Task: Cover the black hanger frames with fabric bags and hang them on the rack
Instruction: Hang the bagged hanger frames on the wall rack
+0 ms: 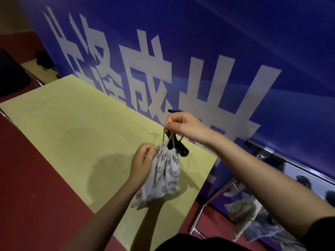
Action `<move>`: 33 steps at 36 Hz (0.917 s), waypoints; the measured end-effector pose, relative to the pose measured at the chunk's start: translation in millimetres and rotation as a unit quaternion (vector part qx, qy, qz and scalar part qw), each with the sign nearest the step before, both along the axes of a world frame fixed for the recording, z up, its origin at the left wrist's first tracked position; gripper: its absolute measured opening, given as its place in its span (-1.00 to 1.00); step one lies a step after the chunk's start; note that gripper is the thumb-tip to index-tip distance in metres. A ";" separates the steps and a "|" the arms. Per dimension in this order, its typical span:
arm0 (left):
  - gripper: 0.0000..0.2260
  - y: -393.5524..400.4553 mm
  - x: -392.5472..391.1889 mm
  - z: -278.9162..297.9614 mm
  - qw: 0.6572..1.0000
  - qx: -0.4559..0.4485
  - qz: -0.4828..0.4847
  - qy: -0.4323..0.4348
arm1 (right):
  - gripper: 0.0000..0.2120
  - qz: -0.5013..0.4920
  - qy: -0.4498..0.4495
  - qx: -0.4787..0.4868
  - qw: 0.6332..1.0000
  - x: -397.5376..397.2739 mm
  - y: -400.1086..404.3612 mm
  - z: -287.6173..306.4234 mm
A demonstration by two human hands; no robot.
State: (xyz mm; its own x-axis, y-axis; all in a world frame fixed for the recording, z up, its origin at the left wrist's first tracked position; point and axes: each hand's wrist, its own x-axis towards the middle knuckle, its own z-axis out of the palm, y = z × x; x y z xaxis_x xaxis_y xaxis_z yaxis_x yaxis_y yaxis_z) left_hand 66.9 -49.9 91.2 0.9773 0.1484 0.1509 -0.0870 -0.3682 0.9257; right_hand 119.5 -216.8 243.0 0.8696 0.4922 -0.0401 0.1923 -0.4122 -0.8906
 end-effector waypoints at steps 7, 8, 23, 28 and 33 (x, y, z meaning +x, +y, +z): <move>-0.76 -26.8 10.6 62.2 0.986 -0.076 -0.081 -0.124 | -0.77 0.038 -0.057 -0.026 0.997 -2.8 -16.3 7.9; -0.79 -31.9 11.4 66.3 0.984 -0.073 -0.096 -0.133 | -0.78 0.036 -0.054 -0.021 0.998 -3.6 -20.0 8.6; -0.80 -98.5 -5.8 98.0 0.960 -0.264 -0.086 -0.032 | -0.70 -0.005 -0.095 0.009 0.995 -9.1 -105.0 11.1; -0.85 -106.3 -10.9 103.5 0.967 -0.221 -0.103 -0.072 | -0.67 0.023 -0.165 -0.096 0.981 -10.6 -131.8 16.6; -0.79 -106.8 -16.0 112.0 0.980 -0.141 -0.123 -0.062 | -0.73 0.092 -0.200 -0.196 0.956 -14.0 -147.5 26.9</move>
State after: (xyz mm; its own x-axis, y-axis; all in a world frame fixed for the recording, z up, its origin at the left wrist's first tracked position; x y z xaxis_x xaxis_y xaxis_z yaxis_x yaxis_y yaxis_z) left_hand 50.9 -156.7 203.2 0.9654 -0.0356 0.2585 -0.2601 -0.0524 0.9642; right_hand 105.4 -364.2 269.9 0.7543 0.6534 0.0644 0.5857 -0.6253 -0.5158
